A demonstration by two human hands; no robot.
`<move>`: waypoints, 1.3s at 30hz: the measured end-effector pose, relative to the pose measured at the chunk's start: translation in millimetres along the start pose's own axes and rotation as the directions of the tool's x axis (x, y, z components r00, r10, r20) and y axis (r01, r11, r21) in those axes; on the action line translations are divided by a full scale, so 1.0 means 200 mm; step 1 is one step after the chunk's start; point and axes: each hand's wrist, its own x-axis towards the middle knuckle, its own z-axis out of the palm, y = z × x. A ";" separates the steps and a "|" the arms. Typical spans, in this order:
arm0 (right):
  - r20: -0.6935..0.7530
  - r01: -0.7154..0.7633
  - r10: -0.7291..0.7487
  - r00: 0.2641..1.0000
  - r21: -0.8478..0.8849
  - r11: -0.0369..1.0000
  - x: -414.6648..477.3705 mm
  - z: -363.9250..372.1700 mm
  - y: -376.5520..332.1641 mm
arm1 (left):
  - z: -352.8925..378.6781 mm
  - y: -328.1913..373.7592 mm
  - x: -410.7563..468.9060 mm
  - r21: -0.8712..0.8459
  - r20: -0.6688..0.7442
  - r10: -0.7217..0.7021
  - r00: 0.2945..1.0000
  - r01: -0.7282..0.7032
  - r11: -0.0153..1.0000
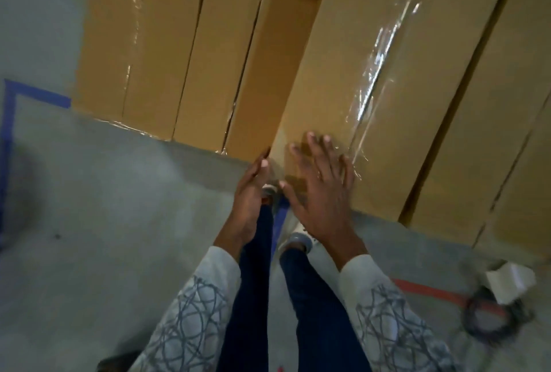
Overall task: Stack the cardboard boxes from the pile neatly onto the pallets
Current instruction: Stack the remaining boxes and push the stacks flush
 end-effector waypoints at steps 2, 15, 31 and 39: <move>0.011 -0.042 0.042 0.999 -0.008 0.999 -0.13 0.01 0.02 | 0.04 -0.06 -0.03 -0.034 -0.025 0.027 0.999 -0.028 0.999; 0.074 -0.480 0.989 0.127 0.877 -0.004 -0.44 -0.10 0.25 | 0.25 -0.20 -0.09 0.302 -0.392 0.252 0.885 -0.135 0.944; 0.633 -0.101 0.732 0.251 0.770 -0.630 -0.49 -0.10 0.48 | 0.89 -0.26 -0.25 -0.401 0.102 -0.390 0.915 0.396 0.826; 0.663 -0.007 0.738 0.130 0.744 -0.668 -0.48 -0.15 0.42 | 0.86 -0.27 -0.25 -0.392 0.094 -0.424 0.901 0.425 0.816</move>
